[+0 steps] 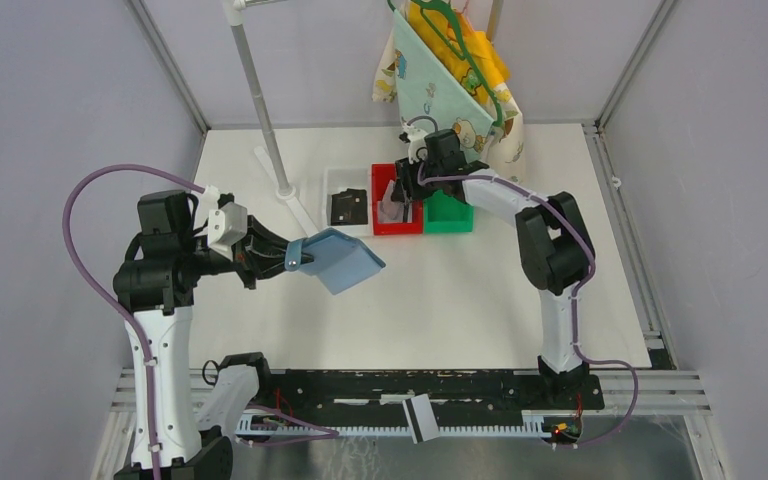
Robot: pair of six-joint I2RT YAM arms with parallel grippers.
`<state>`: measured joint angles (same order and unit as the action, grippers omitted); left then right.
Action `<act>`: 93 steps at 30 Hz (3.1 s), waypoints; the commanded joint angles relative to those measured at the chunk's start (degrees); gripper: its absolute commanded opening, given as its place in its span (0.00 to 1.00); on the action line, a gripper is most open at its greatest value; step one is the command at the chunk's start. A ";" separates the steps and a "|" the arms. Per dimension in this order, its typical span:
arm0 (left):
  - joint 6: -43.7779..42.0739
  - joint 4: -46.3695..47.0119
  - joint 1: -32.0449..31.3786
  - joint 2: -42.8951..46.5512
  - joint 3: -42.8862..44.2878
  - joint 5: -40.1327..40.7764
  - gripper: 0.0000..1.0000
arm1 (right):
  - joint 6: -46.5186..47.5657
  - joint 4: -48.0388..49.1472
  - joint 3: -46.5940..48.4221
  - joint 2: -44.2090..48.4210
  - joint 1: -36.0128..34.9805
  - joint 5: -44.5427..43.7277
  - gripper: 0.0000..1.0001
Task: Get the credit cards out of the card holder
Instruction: Place the credit card in the storage box, then place the card holder at the center of the board.
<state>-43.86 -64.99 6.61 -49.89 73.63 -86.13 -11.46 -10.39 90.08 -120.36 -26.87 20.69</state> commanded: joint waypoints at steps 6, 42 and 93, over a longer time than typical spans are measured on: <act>-2.14 1.80 -0.13 -0.25 0.06 -3.20 0.02 | 0.77 4.46 -5.17 18.04 -0.02 -3.84 0.83; -25.44 8.18 -13.47 -3.68 -2.31 22.97 0.02 | -71.80 94.52 -50.97 34.45 -23.66 6.68 0.98; 8.18 7.89 -3.86 -17.13 -6.37 40.55 1.00 | -40.02 51.14 -59.96 30.61 -19.77 10.44 0.07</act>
<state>-47.79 -62.43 -4.34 -64.95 68.31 -42.50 -59.70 43.97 28.27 -87.09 -46.50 31.03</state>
